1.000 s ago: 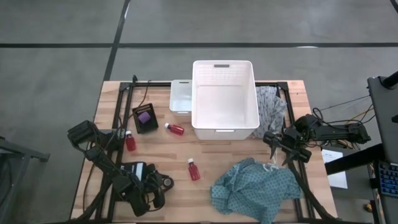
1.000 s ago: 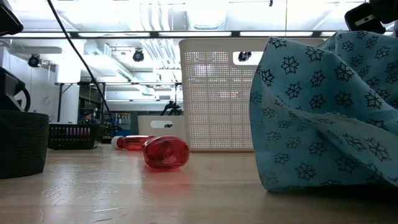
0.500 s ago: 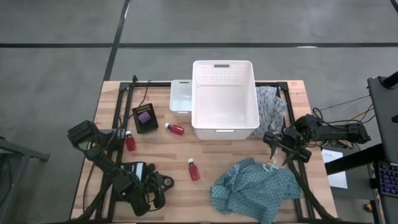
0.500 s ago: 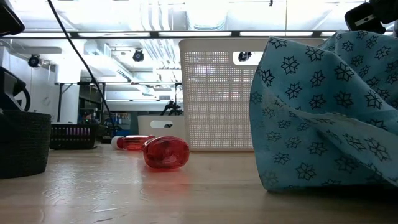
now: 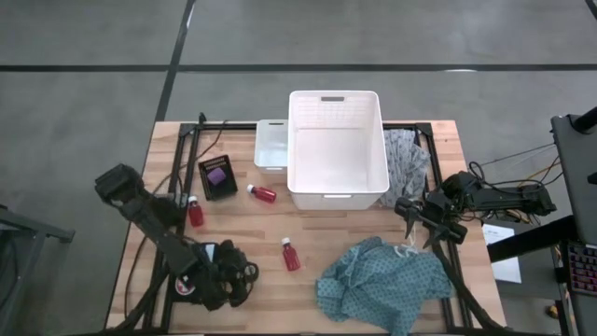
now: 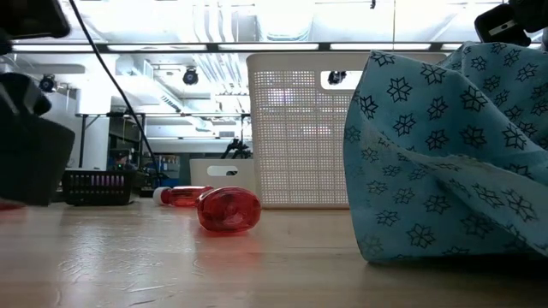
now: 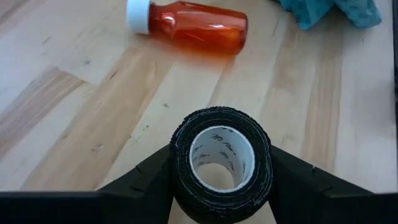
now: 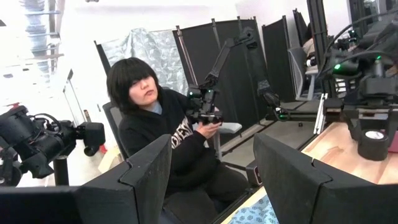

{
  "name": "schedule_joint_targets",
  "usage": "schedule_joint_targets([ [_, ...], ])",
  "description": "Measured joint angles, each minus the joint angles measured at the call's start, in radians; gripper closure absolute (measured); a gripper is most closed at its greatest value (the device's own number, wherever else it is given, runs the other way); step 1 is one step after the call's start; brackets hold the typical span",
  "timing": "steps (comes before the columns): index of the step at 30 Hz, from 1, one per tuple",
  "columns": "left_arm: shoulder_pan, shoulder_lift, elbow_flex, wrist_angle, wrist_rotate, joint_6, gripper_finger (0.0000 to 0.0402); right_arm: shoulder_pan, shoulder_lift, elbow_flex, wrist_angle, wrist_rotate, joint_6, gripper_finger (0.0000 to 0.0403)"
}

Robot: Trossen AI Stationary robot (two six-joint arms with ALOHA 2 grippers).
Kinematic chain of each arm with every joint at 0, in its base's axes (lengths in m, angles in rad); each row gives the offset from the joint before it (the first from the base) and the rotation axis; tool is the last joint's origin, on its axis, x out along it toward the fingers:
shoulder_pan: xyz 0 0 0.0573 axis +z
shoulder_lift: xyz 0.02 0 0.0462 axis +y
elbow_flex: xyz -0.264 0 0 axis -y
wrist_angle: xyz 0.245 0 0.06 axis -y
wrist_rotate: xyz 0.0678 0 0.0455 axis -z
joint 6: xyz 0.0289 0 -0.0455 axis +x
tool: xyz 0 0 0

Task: Pick & Place Medicine items
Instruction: Put the black bandage into the black bin

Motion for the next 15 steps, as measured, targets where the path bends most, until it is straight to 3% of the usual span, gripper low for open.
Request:
schedule_joint_targets([
  [15,0.325,-0.354,0.000,-0.359,0.390,-0.082,0.0192,0.000,0.000,0.000,0.000,0.000,0.000,0.0179],
])
